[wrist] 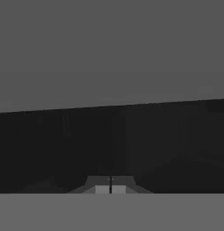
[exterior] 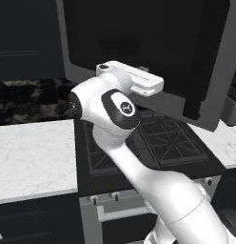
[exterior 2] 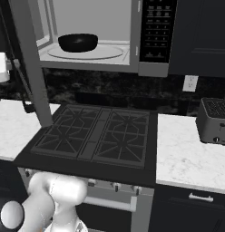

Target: Open the microwave, place the bowl with waffle inside the microwave, then close the microwave door and turn it on.

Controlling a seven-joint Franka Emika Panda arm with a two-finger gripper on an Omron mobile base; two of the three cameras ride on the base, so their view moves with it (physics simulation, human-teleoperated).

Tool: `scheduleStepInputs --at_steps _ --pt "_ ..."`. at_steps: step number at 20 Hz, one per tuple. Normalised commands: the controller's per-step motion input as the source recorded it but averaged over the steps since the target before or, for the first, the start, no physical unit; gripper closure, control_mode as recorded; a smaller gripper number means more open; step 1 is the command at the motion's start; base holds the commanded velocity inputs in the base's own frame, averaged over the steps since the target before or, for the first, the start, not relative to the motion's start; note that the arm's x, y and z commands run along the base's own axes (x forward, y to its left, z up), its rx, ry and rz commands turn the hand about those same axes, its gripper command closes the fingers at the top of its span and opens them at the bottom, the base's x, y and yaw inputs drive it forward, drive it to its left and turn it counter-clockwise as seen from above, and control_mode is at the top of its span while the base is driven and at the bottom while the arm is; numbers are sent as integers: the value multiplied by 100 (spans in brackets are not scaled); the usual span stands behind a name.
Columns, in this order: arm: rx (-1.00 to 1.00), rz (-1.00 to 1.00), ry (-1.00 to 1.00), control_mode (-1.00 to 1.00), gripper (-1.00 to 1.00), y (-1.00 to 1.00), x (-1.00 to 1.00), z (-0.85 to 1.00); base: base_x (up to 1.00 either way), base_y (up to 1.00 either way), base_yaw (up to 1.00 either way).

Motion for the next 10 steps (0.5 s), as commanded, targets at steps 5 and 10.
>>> scheduleStepInputs --at_steps 5,10 --pt "1 12 9 -100 100 -100 100 37 0 0 0" --pt "10 29 1 -100 100 -98 90 31 0 0 0"
